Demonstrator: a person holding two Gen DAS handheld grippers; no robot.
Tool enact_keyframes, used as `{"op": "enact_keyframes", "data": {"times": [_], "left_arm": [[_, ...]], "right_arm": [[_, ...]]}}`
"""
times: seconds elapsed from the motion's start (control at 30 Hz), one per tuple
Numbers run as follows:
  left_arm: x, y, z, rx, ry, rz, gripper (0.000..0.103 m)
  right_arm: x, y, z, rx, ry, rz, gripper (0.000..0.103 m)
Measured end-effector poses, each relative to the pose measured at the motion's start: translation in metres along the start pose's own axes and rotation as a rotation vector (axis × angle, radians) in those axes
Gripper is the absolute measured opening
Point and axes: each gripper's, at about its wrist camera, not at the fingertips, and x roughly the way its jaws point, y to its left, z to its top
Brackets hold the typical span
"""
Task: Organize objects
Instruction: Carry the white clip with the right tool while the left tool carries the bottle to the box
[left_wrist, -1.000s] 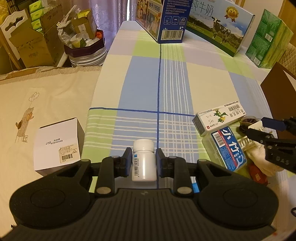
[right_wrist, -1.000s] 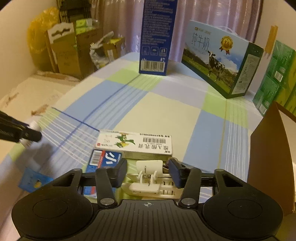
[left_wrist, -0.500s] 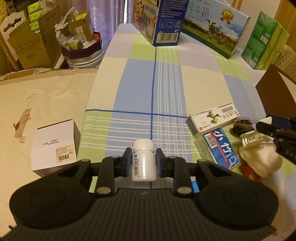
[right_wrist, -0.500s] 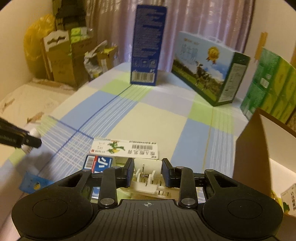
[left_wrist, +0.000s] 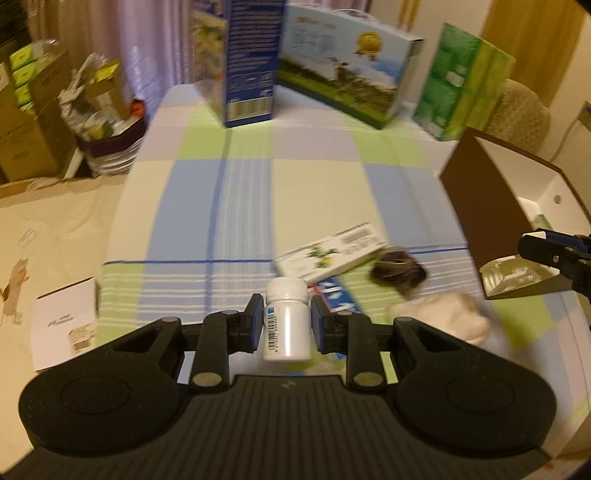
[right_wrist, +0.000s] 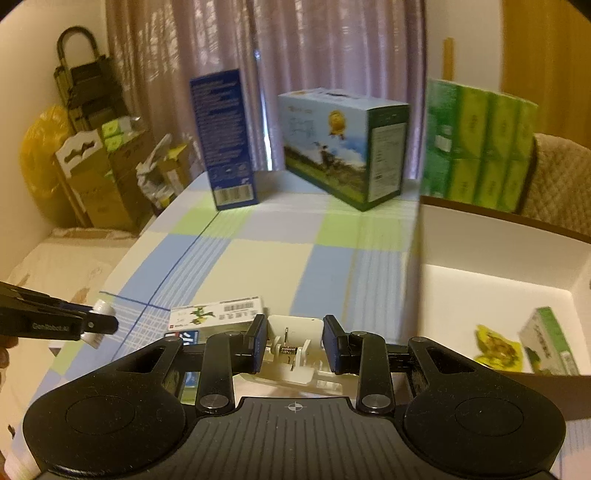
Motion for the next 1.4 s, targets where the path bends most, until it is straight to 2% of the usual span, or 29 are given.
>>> {"op": "enact_keyframes", "data": {"times": [0.4,0.77,1.07,1.4], "left_arm": [[-0.009,-0.1,0.013,0.1,-0.031,-0.093,0.023],[0.001,-0.196,0.038,0.194,-0.054,-0.153,0.023],[0.022,-0.258,0.058,0.241,-0.052,-0.167,0.023],[0.057,-0.298,0.074,0.269,-0.013,-0.151,0.023]], "right_arm": [[-0.056,-0.069,0.002,0.071,-0.057,-0.02,0.029],[-0.093,-0.153,0.01,0.135,-0.114,-0.097,0.029],[-0.099,-0.227,0.016,0.198,-0.133,-0.197,0.029],[-0.078,-0.285,0.011,0.27,-0.096,-0.261,0.029]]}}
